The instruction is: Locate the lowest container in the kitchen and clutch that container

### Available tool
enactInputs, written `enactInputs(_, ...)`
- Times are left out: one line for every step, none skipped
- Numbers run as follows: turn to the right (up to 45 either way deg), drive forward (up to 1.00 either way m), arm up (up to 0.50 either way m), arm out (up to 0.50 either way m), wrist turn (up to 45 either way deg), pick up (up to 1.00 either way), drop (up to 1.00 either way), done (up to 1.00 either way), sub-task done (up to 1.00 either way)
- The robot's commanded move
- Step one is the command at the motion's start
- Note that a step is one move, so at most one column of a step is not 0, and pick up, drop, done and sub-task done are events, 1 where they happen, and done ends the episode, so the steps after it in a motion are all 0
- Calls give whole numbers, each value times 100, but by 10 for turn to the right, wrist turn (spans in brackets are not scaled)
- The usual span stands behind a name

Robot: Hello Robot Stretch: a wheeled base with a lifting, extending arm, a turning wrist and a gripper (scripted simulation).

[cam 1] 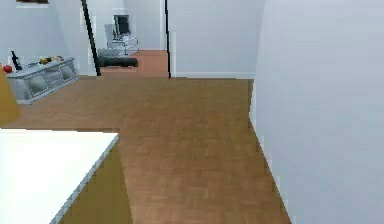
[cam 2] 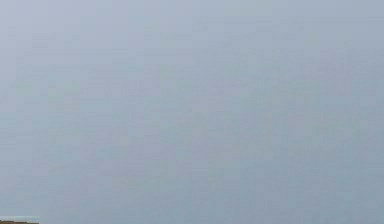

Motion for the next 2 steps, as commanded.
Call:
enactInputs(0, 100, 0, 0, 0, 0, 0, 0, 0)
enactInputs(-390, 0, 0, 0, 0, 0, 0, 0, 0)
